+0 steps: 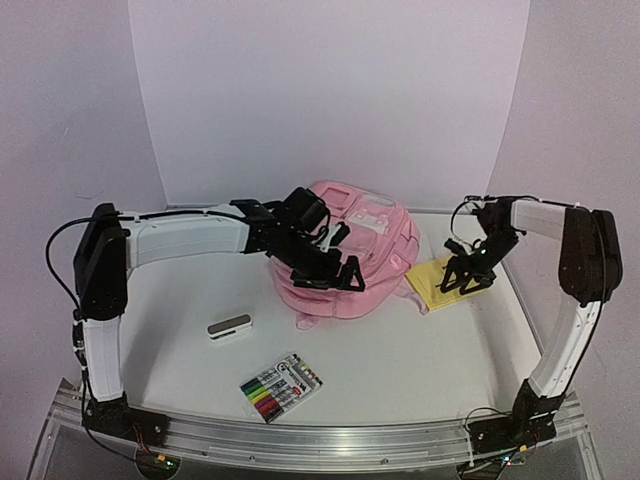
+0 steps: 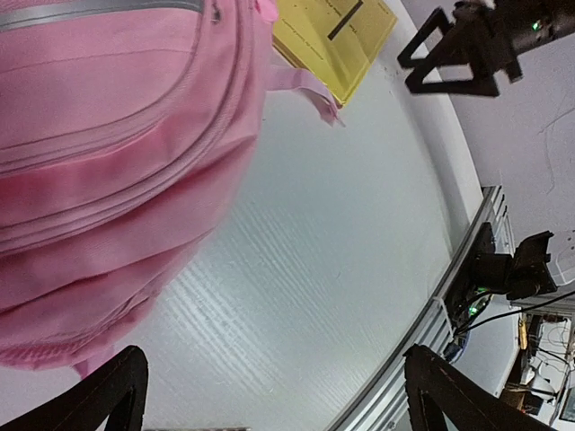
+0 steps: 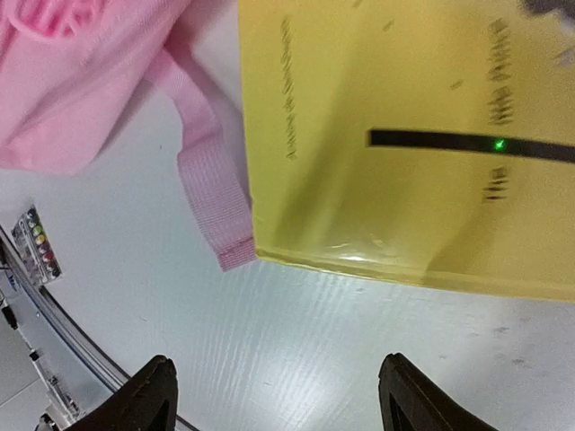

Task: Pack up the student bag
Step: Move the book to the center of the board, then adjust the student bag at the center of the board.

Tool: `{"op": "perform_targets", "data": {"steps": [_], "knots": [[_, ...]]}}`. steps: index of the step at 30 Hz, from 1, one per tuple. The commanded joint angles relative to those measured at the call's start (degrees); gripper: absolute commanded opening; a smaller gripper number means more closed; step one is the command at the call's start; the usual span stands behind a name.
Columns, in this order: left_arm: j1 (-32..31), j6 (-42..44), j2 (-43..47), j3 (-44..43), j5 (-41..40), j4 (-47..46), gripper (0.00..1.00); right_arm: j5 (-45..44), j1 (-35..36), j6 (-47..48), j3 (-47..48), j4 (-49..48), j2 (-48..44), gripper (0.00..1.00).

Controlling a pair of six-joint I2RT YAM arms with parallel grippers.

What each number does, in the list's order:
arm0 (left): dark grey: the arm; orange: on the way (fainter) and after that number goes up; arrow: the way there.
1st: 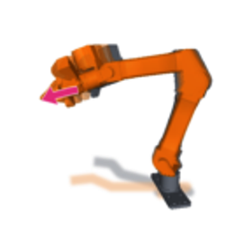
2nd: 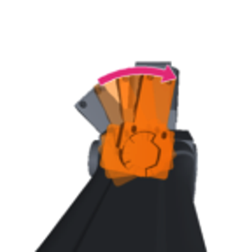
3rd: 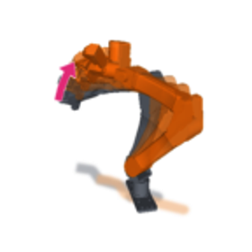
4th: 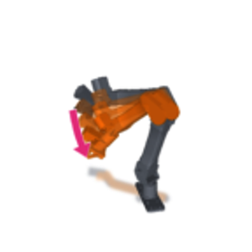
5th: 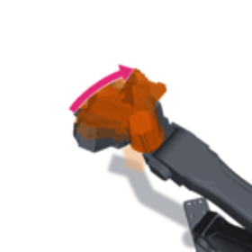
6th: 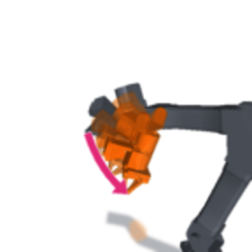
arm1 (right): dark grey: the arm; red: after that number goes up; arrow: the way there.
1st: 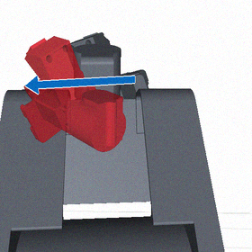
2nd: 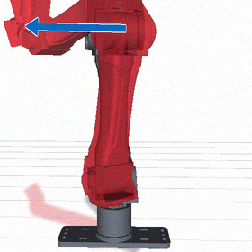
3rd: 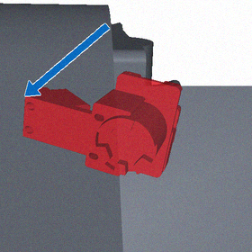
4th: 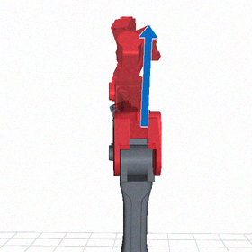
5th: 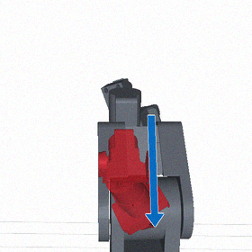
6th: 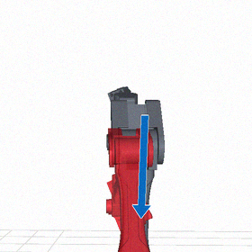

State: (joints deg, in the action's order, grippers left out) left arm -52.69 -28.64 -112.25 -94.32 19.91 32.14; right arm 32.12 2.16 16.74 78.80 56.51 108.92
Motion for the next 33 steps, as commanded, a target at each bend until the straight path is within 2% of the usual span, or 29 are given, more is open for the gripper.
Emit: {"op": "perform_targets", "data": {"steps": [1,9,14,19,22,25,29,33], "knots": [[-1.67,-2.69,-5.72,-8.14,2.67,-4.35,1.00,-5.32,-6.31,5.56,11.26,1.12,-0.82,0.78],[-2.26,-1.84,-16.02,-20.80,4.31,-2.40,0.99,-10.68,-7.43,5.39,31.30,-3.80,18.16,0.87],[-2.25,-1.88,-21.60,-26.17,4.26,-0.76,0.99,-11.73,-7.43,4.29,37.47,-4.11,25.39,0.90],[-2.25,-3.87,-24.15,-25.95,5.01,-3.37,1.00,-11.41,-7.41,6.30,31.19,-4.57,25.17,0.84],[-2.27,-4.95,-25.51,-25.56,4.87,-3.53,0.99,-9.82,-7.26,6.60,25.46,-5.09,22.78,0.75],[-1.45,-7.44,-26.37,-24.34,0.92,-1.77,0.96,-9.57,-6.14,6.97,19.21,-5.92,19.55,0.68],[2.77,-13.15,-23.38,-16.21,-3.53,-3.43,0.92,-11.08,-3.72,7.49,9.57,-8.66,14.53,0.64],[7.91,-14.29,-20.34,-11.54,-5.77,-5.49,0.92,-11.99,-0.16,6.57,1.84,-10.83,10.26,0.61]]}}
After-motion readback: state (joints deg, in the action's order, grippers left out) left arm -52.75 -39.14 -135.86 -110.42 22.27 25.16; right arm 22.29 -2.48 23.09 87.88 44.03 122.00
